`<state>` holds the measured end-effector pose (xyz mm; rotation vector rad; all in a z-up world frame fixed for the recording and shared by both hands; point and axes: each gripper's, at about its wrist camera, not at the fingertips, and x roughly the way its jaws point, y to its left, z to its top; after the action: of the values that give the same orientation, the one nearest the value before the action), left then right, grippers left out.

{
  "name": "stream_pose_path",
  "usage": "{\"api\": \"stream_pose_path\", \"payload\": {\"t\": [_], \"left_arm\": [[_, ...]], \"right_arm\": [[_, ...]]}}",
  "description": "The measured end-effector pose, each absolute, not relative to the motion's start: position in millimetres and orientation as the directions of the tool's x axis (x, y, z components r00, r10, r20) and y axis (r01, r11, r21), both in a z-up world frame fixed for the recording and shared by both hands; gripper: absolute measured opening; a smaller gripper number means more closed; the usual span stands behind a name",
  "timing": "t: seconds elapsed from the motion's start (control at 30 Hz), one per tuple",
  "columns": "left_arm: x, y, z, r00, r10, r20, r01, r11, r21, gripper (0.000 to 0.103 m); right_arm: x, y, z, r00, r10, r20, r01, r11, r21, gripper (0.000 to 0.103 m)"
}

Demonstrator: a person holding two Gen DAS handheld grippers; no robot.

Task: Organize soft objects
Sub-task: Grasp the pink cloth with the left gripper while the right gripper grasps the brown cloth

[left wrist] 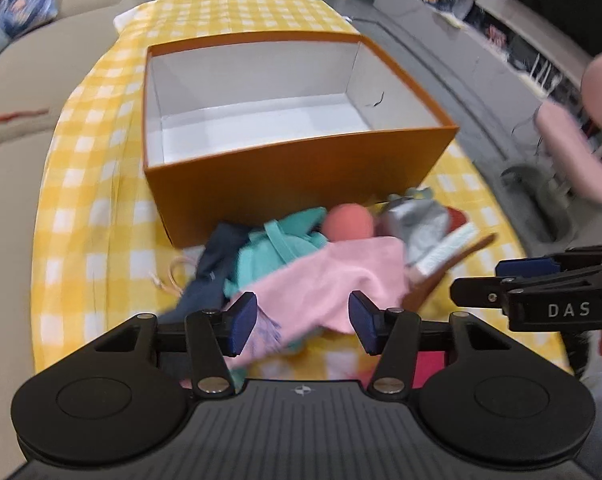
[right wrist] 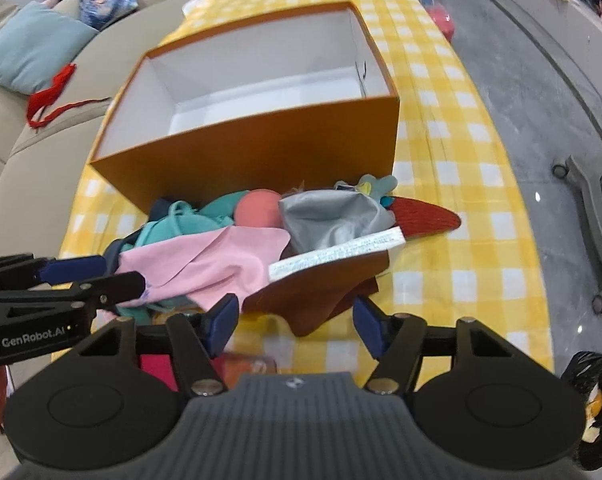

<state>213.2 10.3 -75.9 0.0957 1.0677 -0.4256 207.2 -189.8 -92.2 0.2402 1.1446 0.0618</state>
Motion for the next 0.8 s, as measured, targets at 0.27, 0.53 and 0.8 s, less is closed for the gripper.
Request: {"api": "stream_pose_path", "payload": {"t": [0.27,0.53,0.8], "left_arm": [[234,-10,-106,0.384,-0.233,-0.893,0.533,0.846,0.009,0.049],[231,-16,-119,0.396,-0.204,-0.895,0.557,0.829,0.057,0.016],[223,-17,-110,0.449,-0.192,-0.873,0.526,0.846,0.084,0.002]], "right_arm": [[231,-189,-120,0.383,0.187,-0.905,0.078,0.969,0.233,0.048],[234,-182,-132,0.388,0.232,-0.892,0.040,0.963,0.268,0.011],[218,-184,-120,0.423,0.246,-0.872,-0.011,0.964,0.267,0.000]]}}
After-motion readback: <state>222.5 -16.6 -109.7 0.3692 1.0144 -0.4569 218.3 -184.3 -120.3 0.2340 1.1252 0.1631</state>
